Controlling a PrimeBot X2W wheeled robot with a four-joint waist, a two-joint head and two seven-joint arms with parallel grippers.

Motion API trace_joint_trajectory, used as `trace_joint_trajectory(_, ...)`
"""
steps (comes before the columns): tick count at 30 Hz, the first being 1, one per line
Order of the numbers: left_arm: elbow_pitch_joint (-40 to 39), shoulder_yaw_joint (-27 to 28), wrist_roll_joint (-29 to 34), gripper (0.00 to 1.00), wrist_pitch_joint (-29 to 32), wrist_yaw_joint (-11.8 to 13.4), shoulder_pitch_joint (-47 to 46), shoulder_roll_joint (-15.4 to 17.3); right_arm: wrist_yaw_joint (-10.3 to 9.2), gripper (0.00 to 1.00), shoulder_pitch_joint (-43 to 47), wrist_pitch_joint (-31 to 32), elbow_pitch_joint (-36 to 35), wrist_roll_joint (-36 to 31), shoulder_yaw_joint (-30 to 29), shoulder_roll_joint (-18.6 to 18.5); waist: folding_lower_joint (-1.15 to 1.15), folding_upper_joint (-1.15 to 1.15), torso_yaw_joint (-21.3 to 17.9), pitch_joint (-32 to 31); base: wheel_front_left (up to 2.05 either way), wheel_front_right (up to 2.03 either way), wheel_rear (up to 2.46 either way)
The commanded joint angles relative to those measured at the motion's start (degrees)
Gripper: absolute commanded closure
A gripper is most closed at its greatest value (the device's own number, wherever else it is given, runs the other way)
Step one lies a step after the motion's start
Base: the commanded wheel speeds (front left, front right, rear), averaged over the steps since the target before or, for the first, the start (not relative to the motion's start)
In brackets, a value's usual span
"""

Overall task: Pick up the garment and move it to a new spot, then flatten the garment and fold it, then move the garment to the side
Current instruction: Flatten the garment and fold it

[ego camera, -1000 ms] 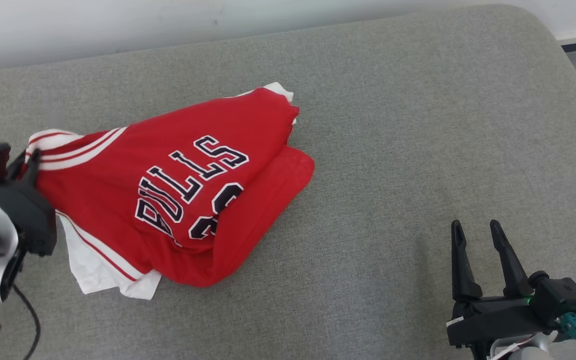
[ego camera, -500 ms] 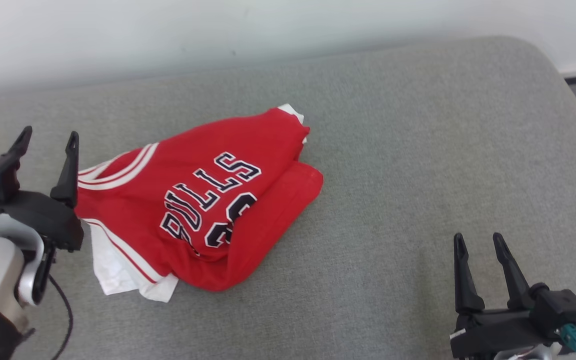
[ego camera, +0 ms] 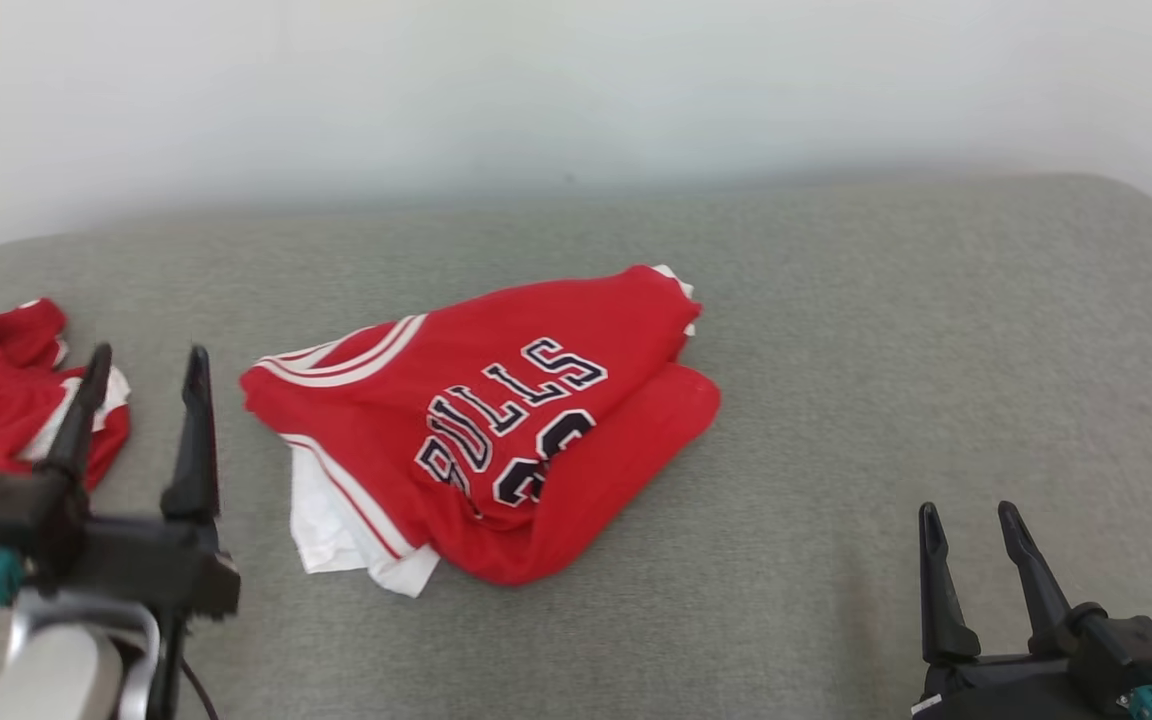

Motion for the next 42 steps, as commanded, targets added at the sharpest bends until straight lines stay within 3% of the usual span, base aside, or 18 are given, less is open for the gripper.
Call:
trace_joint_trajectory(1, -0.5, 0.5, 0.7, 0.0, -0.2, 0.2, 1.5, -0.5, -0.13, 0.0, 0.6, 0.0, -0.1, -0.3, 0.0, 0.0, 0.01, 0.01, 1.6, -1.2, 0.0, 0.0, 0.0)
trace_joint_trajectory(12, -11.5, 11.1, 10.1, 0.0, -0.2, -1.2, 16.5, -9.8, -0.13, 0.0, 1.3, 0.0, 0.0, -0.8, 0.2, 0.0, 0.01, 0.01, 3.3, -1.9, 0.0, 0.0, 0.0)
trace_joint_trajectory(26, -9.9, 17.1, 17.5, 0.0, -0.2, -8.4, 23.2, -18.6, -0.13, 0.0, 1.2, 0.0, 1.3, -0.7, 0.5, 0.0, 0.01, 0.01, 4.4, -1.8, 0.0, 0.0, 0.0)
trace_joint_trajectory(32, -6.5, 17.9, 18.5, 0.0, -0.2, -11.4, 20.4, -19.8, -0.13, 0.0, 0.6, 0.0, 1.4, -0.2, 1.0, -0.1, 0.01, 0.01, 3.7, -1.1, 0.0, 0.0, 0.0)
trace_joint_trajectory(42, 5.8, 15.5, 18.2, 0.0, 1.4, -13.7, 10.8, -16.9, -0.13, 0.0, -0.8, 0.0, 2.4, 0.2, 1.3, -0.1, 0.01, 0.01, 1.2, 1.5, 0.0, 0.0, 0.0)
